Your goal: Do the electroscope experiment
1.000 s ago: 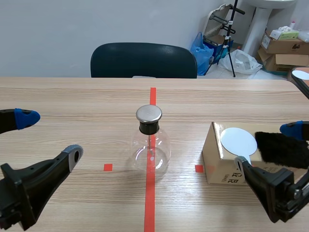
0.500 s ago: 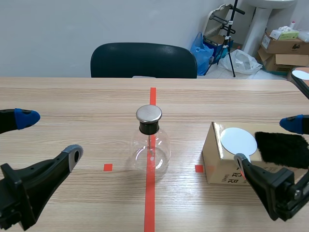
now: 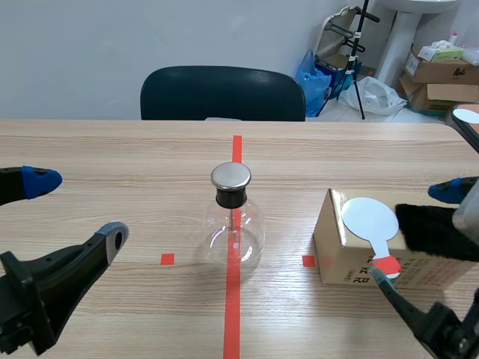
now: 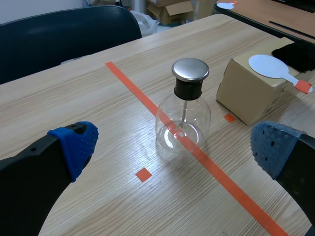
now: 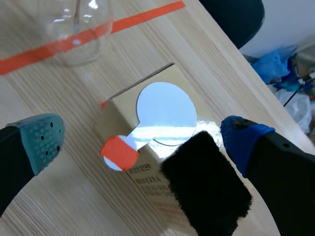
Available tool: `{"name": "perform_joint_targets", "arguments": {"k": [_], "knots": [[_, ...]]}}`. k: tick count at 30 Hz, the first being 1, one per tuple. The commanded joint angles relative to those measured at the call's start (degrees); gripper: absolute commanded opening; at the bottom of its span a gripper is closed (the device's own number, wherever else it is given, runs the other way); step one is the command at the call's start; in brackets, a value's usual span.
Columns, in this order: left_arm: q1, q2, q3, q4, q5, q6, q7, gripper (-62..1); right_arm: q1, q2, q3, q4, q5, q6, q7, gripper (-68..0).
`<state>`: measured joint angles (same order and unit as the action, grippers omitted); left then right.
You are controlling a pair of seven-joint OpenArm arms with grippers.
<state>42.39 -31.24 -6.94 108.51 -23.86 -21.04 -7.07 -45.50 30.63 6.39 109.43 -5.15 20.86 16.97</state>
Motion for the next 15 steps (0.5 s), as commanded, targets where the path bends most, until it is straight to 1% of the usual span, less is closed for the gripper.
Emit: {"name": "perform_joint_targets", "arguments": {"k": [1, 3, 5, 9, 11, 12, 15], "knots": [[0.44, 0.59, -0.15, 1.25, -0.37, -0.04, -0.66, 1.4, -1.86, -0.02, 0.42, 0.76, -1.62, -1.22, 2.34, 0.4], [0.44, 0.57, -0.15, 1.25, -0.37, -0.04, -0.57, 1.4, -3.76, -0.90, 0.42, 0.76, -5.29, -3.21, 4.85, 0.4], [0.44, 0.57, -0.15, 1.25, -0.39, -0.04, -0.61, 1.4, -5.38, -2.32, 0.42, 0.76, -9.33, -5.92, 6.51, 0.4], [0.42, 0.57, -0.15, 1.25, -0.39, -0.04, -0.61, 1.4, -7.45, -5.68, 0.42, 0.76, -15.10, -12.59, 7.02, 0.4], [0.39, 0.57, -0.15, 1.25, -0.37, -0.07, -0.57, 1.4, -8.20, -7.17, 0.42, 0.74, -17.77, -15.21, 7.48, 0.4], [0.28, 0.57, -0.15, 1.25, -0.37, -0.07, -0.57, 1.4, -8.46, -7.76, 0.42, 0.74, -19.28, -15.85, 7.67, 0.4], [-0.07, 0.57, -0.15, 1.25, -0.37, -0.07, -0.33, 1.4, -8.96, -9.35, 0.28, 0.63, -24.44, -15.93, 8.07, 0.4]]}}
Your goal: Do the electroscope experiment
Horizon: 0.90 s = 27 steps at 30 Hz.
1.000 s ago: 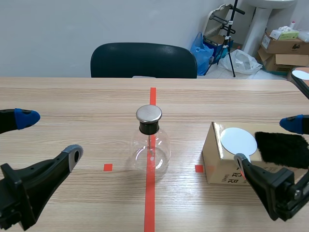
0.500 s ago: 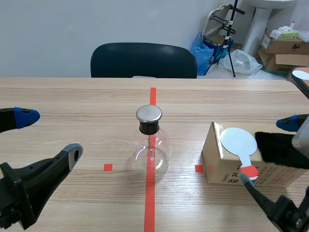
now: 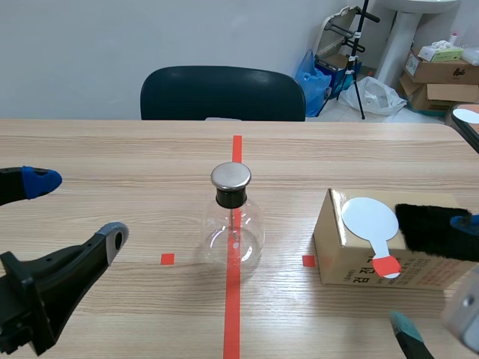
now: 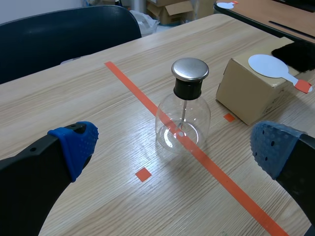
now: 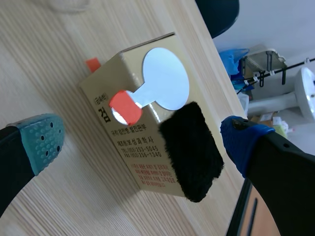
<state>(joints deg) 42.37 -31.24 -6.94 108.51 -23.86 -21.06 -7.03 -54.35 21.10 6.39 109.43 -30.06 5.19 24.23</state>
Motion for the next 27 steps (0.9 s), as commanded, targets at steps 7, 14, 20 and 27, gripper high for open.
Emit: {"name": "perform_joint_targets", "arguments": {"k": [7, 14, 20, 27], "knots": [[-0.63, 0.57, -0.15, 1.25, -0.39, -1.11, 1.11, 1.4, 0.04, -2.56, -0.87, -1.88, -7.50, -2.99, 2.08, 0.4], [-0.66, 0.59, -0.15, 1.25, -0.39, -1.11, 2.12, 1.4, 0.61, -2.56, -5.20, -6.75, -13.05, -13.29, 1.99, 0.4], [-0.66, 0.59, -0.15, 1.25, -0.39, -1.11, 2.12, 1.4, 4.46, -2.54, -8.81, -11.58, -16.46, -20.92, -1.44, 0.4], [-0.66, 0.59, -0.15, 1.25, -0.39, -1.11, 1.92, 1.4, 8.63, -2.54, -11.47, -16.15, -20.02, -25.40, -4.04, 0.4]]}}
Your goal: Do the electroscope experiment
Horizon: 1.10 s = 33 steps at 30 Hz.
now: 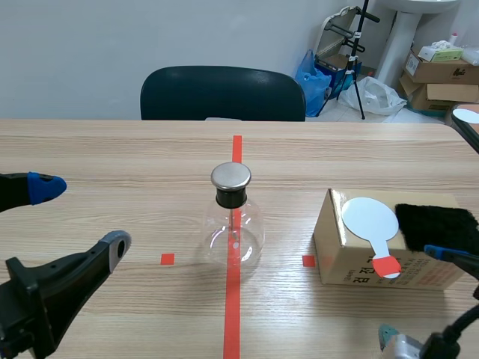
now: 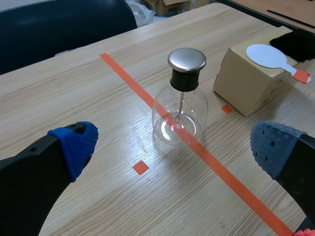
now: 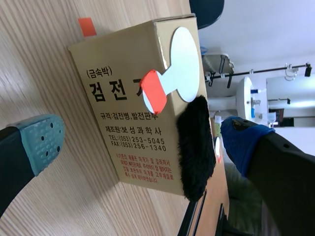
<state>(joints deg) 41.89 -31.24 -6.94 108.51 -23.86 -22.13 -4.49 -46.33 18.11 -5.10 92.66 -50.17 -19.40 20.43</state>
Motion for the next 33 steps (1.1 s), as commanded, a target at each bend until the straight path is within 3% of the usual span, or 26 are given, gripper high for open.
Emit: {"name": "perform_joint_targets", "arguments": {"k": [1, 4, 8, 11, 17, 33], "knots": [[-0.17, 0.59, -0.15, 1.25, -0.39, -0.04, -0.61, 1.4, 1.27, 0.46, -0.35, -0.02, -0.59, -0.81, -0.76, 0.4], [-0.17, 0.59, -0.15, 1.25, -0.39, -0.04, -0.63, 1.4, 3.19, 0.46, -1.57, -1.77, -2.14, -1.27, -2.49, 0.4], [-0.17, 0.59, -0.15, 1.25, -0.39, -0.04, -0.63, 1.4, 5.60, 0.46, -3.63, -4.44, -3.80, -6.40, -2.80, 0.4], [-0.17, 0.61, -0.15, 1.25, -0.39, -0.04, -0.68, 1.4, 7.32, 0.46, -5.07, -6.03, -4.83, -8.31, -3.34, 0.4], [-0.17, 0.61, -0.15, 1.25, -0.39, -0.02, -1.25, 1.4, 10.49, 0.46, -6.99, -8.85, -6.23, -8.48, -5.73, 0.4], [-0.17, 0.61, -0.15, 1.25, -0.39, -0.02, -1.53, 1.4, 13.05, 0.48, -7.34, -9.64, -7.76, -8.48, -5.49, 0.4]]}}
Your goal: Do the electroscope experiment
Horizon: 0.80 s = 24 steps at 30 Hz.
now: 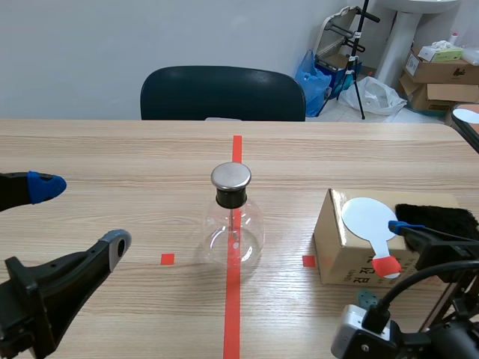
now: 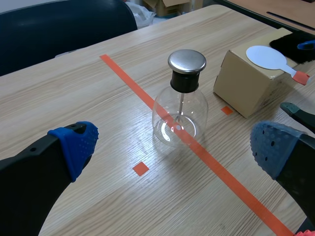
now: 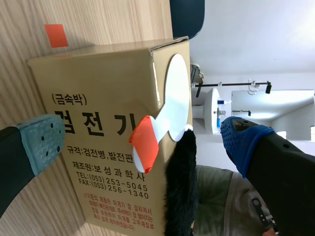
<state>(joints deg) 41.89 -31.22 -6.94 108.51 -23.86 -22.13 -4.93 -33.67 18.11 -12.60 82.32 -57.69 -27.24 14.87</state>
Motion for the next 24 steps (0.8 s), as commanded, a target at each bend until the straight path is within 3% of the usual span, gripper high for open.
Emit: {"name": "perform_joint_targets", "arguments": {"k": [1, 24], "knots": [[-0.17, 0.59, -0.15, 1.25, -0.39, -0.02, -1.09, 1.4, 0.39, 0.48, 0.15, 0.70, -0.28, -0.63, 0.07, 0.4], [-0.17, 0.59, -0.15, 1.25, -0.39, -0.02, -1.25, 1.4, 0.48, 0.48, 0.22, 0.70, -1.51, -0.63, -1.03, 0.4]]}}
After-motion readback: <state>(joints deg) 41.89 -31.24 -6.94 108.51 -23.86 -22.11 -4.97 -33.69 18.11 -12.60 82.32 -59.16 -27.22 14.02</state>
